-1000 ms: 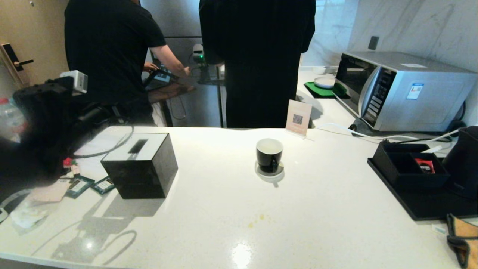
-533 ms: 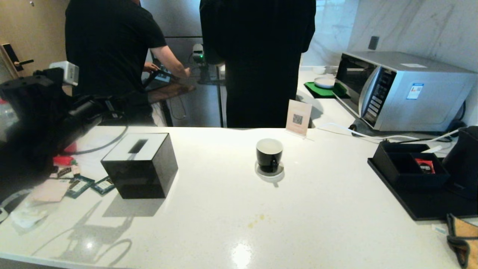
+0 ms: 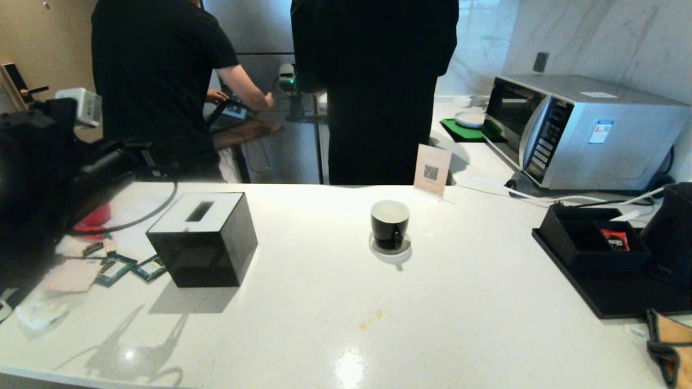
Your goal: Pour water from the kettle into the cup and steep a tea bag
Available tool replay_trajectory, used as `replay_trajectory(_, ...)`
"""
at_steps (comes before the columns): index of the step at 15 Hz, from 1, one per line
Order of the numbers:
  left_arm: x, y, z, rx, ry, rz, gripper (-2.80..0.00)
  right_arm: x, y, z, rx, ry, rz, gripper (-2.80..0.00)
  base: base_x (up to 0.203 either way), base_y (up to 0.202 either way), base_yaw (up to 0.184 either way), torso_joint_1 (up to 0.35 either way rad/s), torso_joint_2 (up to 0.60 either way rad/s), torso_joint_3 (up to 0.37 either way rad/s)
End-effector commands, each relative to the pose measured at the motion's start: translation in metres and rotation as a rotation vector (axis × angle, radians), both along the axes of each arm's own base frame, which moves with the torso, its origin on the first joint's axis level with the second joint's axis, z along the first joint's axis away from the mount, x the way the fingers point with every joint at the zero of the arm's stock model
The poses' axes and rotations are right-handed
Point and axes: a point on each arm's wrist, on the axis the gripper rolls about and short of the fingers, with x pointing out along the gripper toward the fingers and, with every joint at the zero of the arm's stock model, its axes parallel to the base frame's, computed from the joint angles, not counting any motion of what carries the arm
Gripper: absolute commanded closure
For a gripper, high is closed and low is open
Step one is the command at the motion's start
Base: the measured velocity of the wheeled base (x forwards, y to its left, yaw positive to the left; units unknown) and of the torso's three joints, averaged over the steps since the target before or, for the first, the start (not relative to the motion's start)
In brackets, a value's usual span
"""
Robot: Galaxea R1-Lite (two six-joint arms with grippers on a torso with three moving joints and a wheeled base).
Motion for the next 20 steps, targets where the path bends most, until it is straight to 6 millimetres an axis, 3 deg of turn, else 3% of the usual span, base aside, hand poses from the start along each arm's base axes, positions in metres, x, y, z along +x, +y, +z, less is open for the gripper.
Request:
replay_trajectory(1, -0.012, -0.003, 0.004, 0.001, -0.016, -0.006, 0.00, 0.000, 0.000, 0.000, -0.001, 0.000, 0.001, 0.00, 0.000, 0.000, 0.000, 0.000, 0.00, 0.000)
replay_trajectory(9, -0.052, -0.010, -0.003, 0.021, 0.011, -0.019, 0.00, 0.000, 0.000, 0.000, -0.001, 0.001, 0.001, 0.00, 0.000, 0.000, 0.000, 0.000, 0.00, 0.000)
replay_trajectory(16, -0.071, -0.029, -0.011, 0.070, 0.033, -0.094, 0.00, 0.000, 0.000, 0.000, -0.001, 0.000, 0.001, 0.00, 0.000, 0.000, 0.000, 0.000, 0.00, 0.000)
replay_trajectory(20, -0.118, -0.029, -0.032, 0.098, 0.090, -0.094, 0.00, 0.000, 0.000, 0.000, -0.001, 0.001, 0.001, 0.00, 0.000, 0.000, 0.000, 0.000, 0.00, 0.000)
